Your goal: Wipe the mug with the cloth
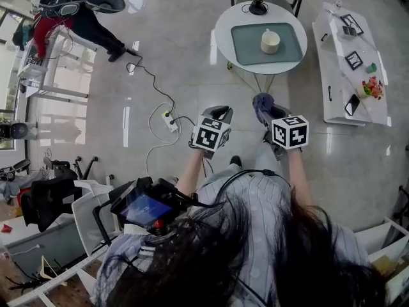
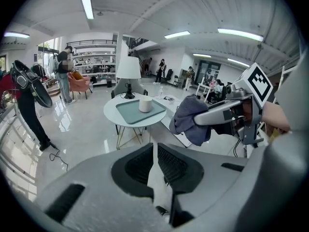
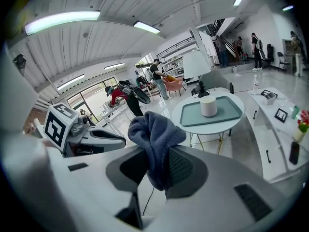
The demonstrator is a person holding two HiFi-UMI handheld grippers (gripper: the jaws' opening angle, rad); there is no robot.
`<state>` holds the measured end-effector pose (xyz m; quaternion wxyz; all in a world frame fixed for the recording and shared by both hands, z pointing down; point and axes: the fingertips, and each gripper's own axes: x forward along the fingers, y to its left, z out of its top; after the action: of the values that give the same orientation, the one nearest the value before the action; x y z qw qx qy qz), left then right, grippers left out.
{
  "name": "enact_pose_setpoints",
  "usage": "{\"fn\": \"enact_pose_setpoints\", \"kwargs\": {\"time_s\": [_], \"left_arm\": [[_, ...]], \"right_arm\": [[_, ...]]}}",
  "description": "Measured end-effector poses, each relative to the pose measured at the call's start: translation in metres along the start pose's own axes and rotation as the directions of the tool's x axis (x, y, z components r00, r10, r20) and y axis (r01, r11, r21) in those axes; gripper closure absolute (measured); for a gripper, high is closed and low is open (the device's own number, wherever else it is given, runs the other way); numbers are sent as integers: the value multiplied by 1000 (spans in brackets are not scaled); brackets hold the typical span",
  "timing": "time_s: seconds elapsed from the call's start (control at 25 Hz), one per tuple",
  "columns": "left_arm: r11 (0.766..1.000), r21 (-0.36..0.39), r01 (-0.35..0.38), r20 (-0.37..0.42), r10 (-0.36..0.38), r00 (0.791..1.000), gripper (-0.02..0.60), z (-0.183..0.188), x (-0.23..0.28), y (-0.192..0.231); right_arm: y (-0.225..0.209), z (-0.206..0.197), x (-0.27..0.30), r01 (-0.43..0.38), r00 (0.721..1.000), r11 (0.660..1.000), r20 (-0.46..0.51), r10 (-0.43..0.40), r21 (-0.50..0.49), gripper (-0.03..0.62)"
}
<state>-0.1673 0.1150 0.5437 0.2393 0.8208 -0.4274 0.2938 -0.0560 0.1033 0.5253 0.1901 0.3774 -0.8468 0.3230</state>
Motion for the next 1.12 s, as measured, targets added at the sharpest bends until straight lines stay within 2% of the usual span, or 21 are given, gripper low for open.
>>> {"fn": "enact_pose_setpoints", "kwargs": {"time_s": [0.32, 0.6, 0.8, 1.12], "left_arm": [[998, -27, 60, 56, -58, 997, 538, -21, -34, -29], [996, -32, 85, 57, -83, 995, 538, -53, -52, -46], [993, -29, 113, 73, -111, 991, 538, -60, -55, -59], [987, 28, 161, 72, -162, 984, 538, -56, -50, -88]], "right_arm": [[36, -39, -35, 52, 998, 998, 40, -54, 40, 496], [62, -70, -52, 73, 996, 997, 40, -74, 39, 496], [72, -84, -64, 90, 995, 995, 43, -92, 30, 496], [76, -103, -78, 110, 993, 994, 36, -111, 17, 496]]}}
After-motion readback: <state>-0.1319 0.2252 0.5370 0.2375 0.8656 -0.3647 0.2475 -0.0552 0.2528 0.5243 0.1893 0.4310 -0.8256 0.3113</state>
